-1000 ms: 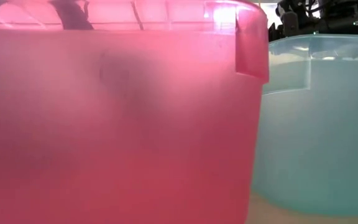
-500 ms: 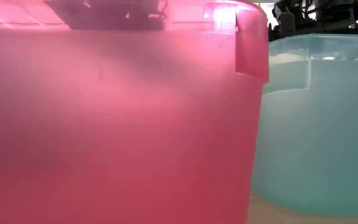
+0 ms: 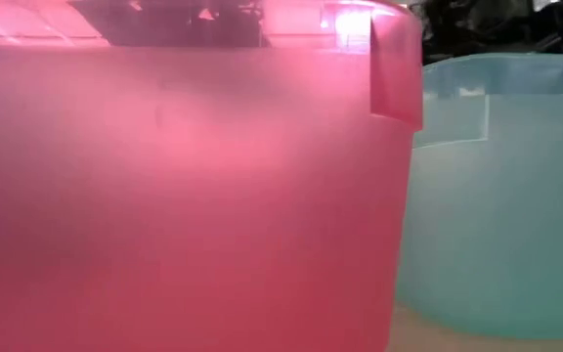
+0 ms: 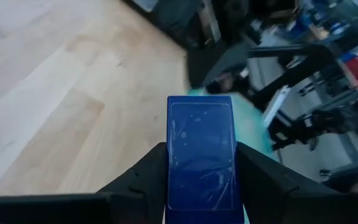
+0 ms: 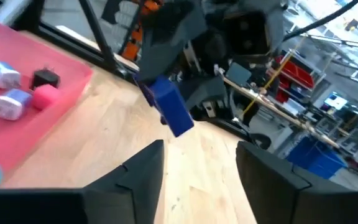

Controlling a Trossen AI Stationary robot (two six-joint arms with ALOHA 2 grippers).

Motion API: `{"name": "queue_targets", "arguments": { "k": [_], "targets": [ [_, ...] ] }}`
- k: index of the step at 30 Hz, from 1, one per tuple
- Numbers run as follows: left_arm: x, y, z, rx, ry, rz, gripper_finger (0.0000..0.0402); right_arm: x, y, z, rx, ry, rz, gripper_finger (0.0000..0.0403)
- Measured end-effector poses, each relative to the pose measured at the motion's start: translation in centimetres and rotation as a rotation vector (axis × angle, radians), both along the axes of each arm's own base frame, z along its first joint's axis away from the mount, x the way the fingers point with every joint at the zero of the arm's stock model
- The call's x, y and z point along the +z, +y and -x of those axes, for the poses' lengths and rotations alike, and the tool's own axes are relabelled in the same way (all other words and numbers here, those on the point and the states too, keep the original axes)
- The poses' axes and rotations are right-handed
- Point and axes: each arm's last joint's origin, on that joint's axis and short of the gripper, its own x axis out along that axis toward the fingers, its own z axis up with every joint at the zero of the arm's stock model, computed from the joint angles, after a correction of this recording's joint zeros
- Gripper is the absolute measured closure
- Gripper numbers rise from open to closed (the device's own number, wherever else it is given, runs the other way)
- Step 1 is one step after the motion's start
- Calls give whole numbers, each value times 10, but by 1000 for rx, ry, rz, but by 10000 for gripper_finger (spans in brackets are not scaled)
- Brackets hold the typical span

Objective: Pick & Place Office items
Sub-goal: Put the dark blue digital clock into the blue bin

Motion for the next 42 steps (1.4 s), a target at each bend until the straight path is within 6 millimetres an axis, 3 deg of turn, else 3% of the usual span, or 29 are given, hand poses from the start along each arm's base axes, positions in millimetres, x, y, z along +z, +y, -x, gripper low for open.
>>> {"name": "queue_targets", "arguments": {
  "k": [7, 12, 18, 26, 35, 37, 42],
  "targets": [
    [2, -1, 0, -18, -14, 16, 246, -2, 9, -35, 24, 20, 52, 169],
    [1, -5, 0, -34, -9, 8, 235, -5, 12, -49, 27, 12, 53, 170],
    [0, -5, 0, -38, 2, 8, 246, -11, 15, -58, 37, 27, 102, 202],
    [-3, -5, 2, -46, 30, -14, 230, -9, 20, -57, 54, 19, 133, 270],
    [-4, -3, 2, -42, 41, -1, 246, -9, 20, -57, 54, 27, 150, 340],
    [-4, -1, 2, -41, 39, -12, 235, -10, 20, -57, 54, 32, 158, 342],
    [-3, 8, 2, -47, 14, -107, 162, -12, 20, -56, 50, 47, 88, 337]
  ]
}}
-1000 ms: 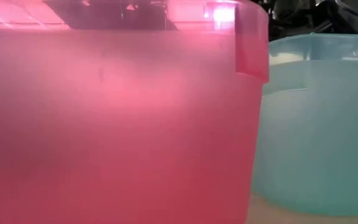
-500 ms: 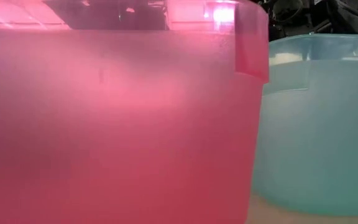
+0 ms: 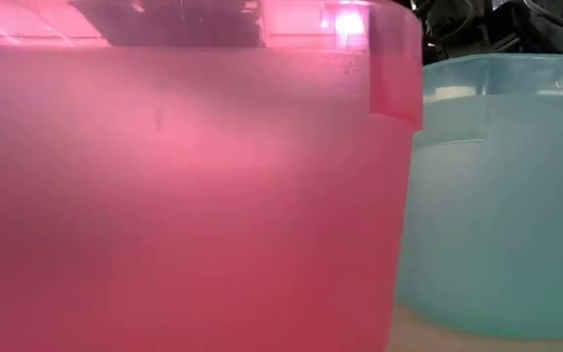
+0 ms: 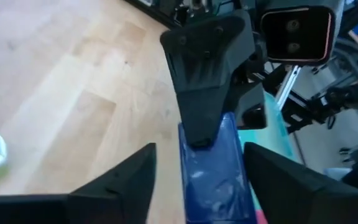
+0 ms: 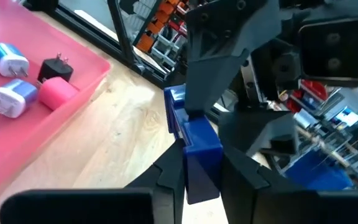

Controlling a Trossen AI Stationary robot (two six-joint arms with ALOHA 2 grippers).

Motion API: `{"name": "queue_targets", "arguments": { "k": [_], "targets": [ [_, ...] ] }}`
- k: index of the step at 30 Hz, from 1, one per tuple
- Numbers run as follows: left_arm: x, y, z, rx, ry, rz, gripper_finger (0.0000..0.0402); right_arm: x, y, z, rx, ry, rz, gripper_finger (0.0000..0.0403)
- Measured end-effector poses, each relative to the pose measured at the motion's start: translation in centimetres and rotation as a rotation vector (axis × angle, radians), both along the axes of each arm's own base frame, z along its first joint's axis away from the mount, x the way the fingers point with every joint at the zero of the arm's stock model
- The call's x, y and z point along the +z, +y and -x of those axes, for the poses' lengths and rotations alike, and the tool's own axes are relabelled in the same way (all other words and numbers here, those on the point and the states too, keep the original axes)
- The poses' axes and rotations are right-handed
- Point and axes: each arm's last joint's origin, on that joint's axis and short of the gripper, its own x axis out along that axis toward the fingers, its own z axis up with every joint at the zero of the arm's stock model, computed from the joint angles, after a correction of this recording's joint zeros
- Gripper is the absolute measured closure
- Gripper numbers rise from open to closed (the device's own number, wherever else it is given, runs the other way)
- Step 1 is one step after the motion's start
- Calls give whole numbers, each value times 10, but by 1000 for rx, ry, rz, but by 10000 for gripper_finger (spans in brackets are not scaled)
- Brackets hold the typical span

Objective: Pick & Place Office items
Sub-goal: Put the dark blue digital clock into the blue bin

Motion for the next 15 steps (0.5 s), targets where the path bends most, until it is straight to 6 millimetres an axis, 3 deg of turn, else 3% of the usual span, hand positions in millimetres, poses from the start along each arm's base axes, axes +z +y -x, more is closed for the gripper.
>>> {"name": "queue_targets", "arguments": {
  "k": [6, 11, 15],
  "targets": [
    [0, 15, 3, -31, 4, -106, 104, 6, -1, 4, -13, 35, -53, 349],
    [7, 31, 21, -57, 63, -128, 76, 22, -5, 13, -17, 55, -152, 347],
    [15, 38, 35, 22, 129, -174, 64, 34, -4, 22, -3, 80, -217, 347]
  ]
}}
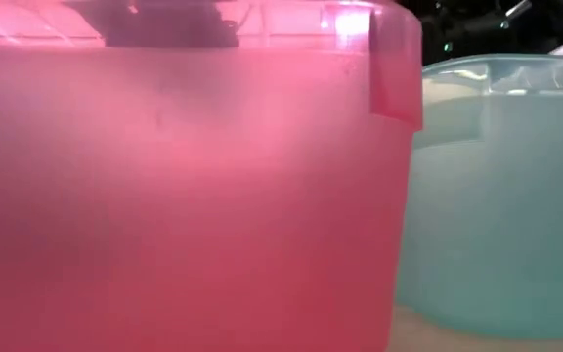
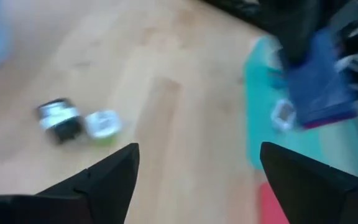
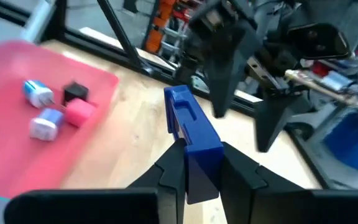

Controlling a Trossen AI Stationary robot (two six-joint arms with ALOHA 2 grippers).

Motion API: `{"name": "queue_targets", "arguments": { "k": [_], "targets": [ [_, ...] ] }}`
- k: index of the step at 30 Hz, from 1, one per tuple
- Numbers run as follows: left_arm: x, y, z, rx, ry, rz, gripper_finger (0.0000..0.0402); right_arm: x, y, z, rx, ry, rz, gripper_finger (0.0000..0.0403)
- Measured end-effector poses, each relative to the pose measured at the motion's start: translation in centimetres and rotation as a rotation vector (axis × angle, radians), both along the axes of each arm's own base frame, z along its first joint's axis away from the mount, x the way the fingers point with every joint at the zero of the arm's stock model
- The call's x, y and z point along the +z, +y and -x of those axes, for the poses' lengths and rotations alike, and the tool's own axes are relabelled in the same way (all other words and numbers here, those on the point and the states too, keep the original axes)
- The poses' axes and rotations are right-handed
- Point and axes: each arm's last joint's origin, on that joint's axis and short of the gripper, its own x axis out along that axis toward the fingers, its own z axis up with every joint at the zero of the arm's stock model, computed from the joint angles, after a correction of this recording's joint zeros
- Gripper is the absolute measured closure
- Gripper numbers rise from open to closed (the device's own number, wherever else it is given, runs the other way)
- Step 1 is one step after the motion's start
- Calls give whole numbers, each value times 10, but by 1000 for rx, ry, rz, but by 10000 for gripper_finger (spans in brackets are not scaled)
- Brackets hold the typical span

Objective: Pick & Place Office items
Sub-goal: Put the dark blue digital clock into the blue bin

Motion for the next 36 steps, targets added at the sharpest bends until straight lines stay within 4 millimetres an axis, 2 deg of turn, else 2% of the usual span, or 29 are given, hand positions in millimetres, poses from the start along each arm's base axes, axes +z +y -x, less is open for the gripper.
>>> {"name": "queue_targets", "arguments": {
  "k": [4, 9, 15, 19, 23, 26, 31, 36],
  "targets": [
    [7, -2, 14, 27, -19, -114, 64, 12, 1, 11, 64, 27, -123, 349],
    [10, -6, 41, 53, -107, -138, 71, 25, 1, 24, 113, 56, -232, 349],
    [-3, -9, 89, 215, -186, -186, 79, 31, 4, 32, 228, 92, -304, 349],
    [-19, -12, 116, 319, -294, -213, 79, 29, 9, 33, 409, 154, -399, 349],
    [-33, -15, 132, 357, -412, -205, 71, 21, 15, 36, 524, 225, -472, 349],
    [-41, -16, 139, 362, -464, -211, 66, 6, 18, 43, 484, 273, -500, 349],
    [-45, -16, 143, 366, -505, -207, 66, -22, 29, 60, 423, 370, -593, 348],
    [-45, -16, 143, 367, -507, -204, 74, -41, 41, 82, 442, 350, -614, 348]
  ]
}}
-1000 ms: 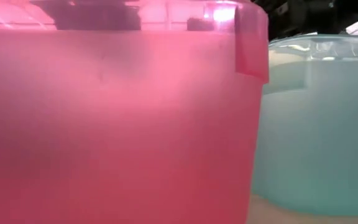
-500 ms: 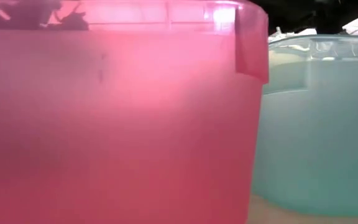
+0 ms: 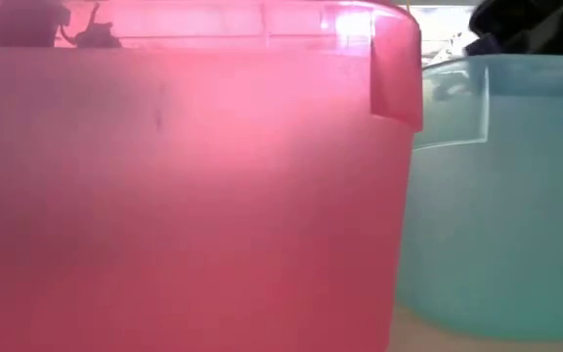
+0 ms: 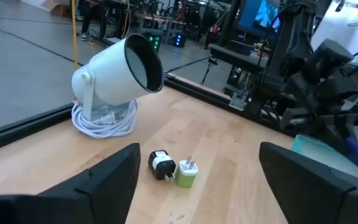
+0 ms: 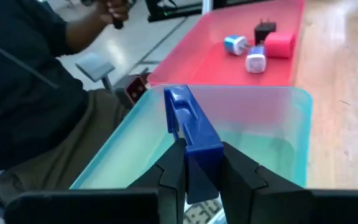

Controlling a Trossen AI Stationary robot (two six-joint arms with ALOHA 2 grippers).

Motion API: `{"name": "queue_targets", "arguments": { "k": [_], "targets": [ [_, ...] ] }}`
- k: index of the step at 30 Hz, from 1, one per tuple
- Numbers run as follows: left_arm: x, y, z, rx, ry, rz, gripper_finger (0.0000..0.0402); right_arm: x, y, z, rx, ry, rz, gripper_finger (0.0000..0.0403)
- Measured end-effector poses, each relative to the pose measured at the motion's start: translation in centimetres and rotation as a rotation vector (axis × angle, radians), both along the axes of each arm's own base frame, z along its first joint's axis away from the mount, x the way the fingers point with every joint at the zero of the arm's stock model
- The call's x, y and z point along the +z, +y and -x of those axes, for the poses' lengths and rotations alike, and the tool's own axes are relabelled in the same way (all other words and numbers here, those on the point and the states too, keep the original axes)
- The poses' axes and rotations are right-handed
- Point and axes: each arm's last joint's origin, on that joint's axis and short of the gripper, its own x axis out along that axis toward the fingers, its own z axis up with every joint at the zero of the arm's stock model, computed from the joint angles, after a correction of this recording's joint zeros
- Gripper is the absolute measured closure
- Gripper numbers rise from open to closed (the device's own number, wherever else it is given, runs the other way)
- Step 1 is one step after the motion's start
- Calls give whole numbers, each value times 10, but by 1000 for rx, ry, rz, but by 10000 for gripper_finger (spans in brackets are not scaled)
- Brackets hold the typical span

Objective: Pick & Place Office items
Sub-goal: Put the dark blue digital clock into the blue bin, then put the green charger adapter into the red bin

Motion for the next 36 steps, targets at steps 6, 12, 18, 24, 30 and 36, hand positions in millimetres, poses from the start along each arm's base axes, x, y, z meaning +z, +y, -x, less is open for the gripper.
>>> {"name": "queue_targets", "arguments": {
  "k": [6, 12, 18, 24, 30, 36],
  "targets": [
    [1, 0, 0, 0, -8, -1, 86, -17, 5, 22, 1, -44, 3, 347],
    [4, 0, 0, 4, -69, 102, 86, -24, 1, 37, 2, -92, -59, 317],
    [5, 0, 0, 5, -92, 131, 74, -25, -2, 44, -2, -146, -96, 312],
    [5, 1, 0, 23, -89, 116, 70, -20, -2, 43, -1, -199, -114, 317],
    [5, 1, 0, 24, -112, 177, 81, -14, -2, 43, 5, -274, -109, 314],
    [-3, -3, -7, -19, -67, 253, 91, -8, -5, 42, 0, -382, -52, 318]
  ]
}}
